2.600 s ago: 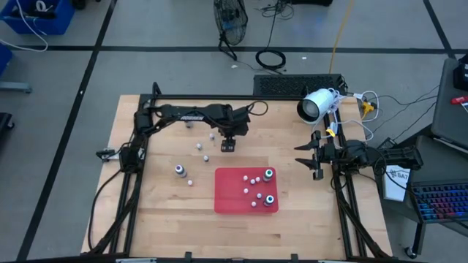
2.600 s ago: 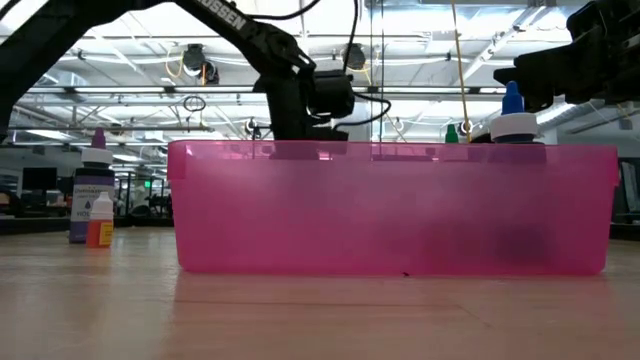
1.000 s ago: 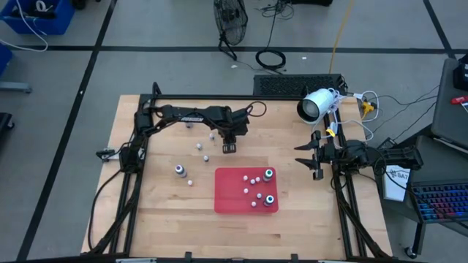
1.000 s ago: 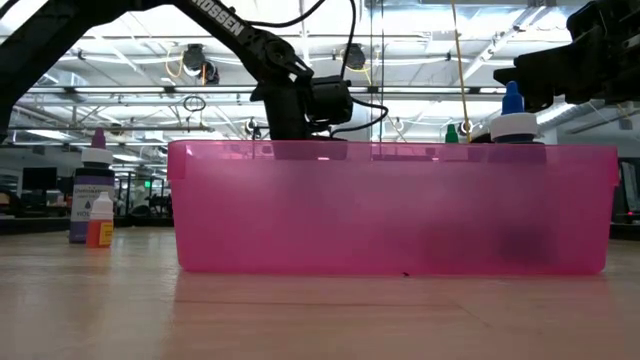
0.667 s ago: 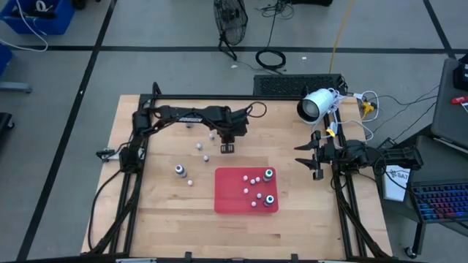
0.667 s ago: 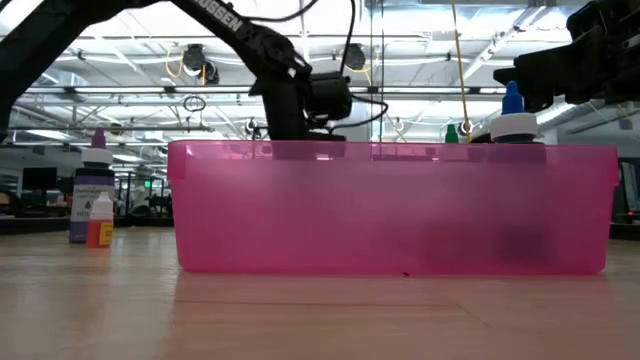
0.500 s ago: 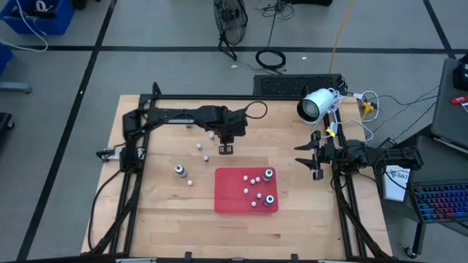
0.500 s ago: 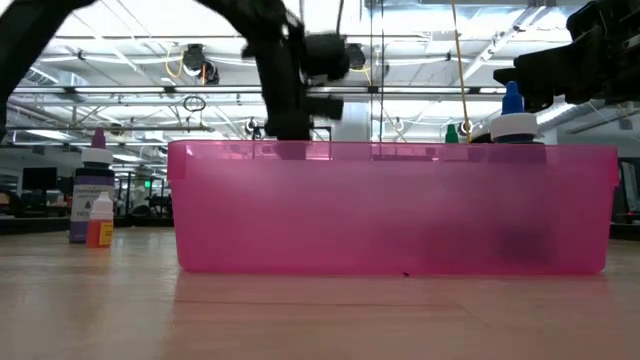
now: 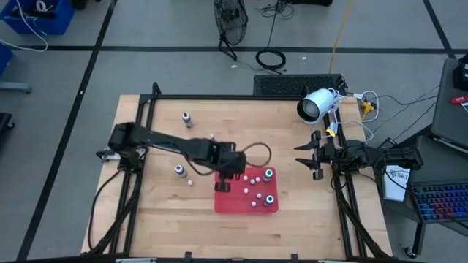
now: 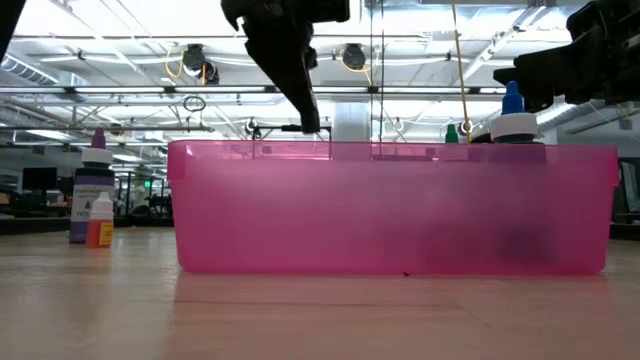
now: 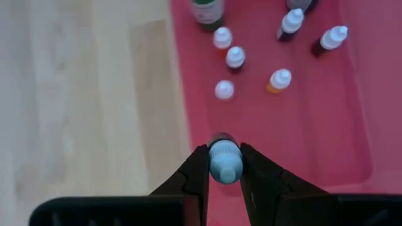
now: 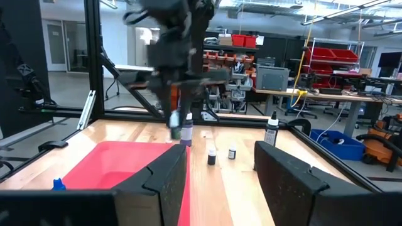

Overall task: Pick & Place food coloring
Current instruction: Put the small black food coloring bottle into the red bin

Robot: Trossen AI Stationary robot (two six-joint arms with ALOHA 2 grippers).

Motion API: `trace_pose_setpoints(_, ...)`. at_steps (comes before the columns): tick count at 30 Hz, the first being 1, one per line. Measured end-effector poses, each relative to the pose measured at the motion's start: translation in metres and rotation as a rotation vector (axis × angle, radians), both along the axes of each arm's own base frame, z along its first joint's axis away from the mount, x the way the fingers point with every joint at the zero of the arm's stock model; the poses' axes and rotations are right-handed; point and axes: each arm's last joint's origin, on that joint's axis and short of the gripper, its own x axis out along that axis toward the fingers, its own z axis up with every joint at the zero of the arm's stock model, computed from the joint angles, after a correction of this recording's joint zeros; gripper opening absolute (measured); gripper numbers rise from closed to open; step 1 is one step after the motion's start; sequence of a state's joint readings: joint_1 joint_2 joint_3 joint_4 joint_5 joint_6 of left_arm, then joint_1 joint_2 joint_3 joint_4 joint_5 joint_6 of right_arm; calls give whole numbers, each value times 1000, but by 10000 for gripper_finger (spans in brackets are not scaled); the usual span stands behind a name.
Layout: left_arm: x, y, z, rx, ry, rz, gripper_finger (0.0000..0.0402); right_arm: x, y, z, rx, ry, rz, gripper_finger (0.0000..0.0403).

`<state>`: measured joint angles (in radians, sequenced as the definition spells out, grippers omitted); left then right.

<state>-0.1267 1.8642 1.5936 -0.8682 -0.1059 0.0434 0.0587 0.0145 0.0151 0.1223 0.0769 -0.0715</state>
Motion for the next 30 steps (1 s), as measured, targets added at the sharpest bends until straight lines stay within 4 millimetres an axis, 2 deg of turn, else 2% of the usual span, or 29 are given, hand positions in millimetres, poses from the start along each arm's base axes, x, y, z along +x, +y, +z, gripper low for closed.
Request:
trace_pose_setpoints(4, 13, -9, -25, -1, 27, -37, 68, 0, 0, 0, 0, -1, 0, 175)
trace_pose_setpoints(10, 28, -9, -54, -125, 66, -157, 68, 0, 0, 0, 0, 0, 0, 176)
trace_pose_setpoints(14, 32, -5, -61, -108, 69, -200, 69, 0, 0, 0, 0, -1, 0, 177)
trace_pose_setpoints(20, 37, 5, -79, -61, 104, -137, 70, 0, 0, 0, 0, 0, 0, 174)
trace_pose_setpoints(24, 40, 4, -90, -59, 119, -139, 70, 0, 0, 0, 0, -1, 0, 177)
trace_pose_setpoints(30, 42, 4, -95, -62, 117, -136, 71, 0, 0, 0, 0, -1, 0, 174)
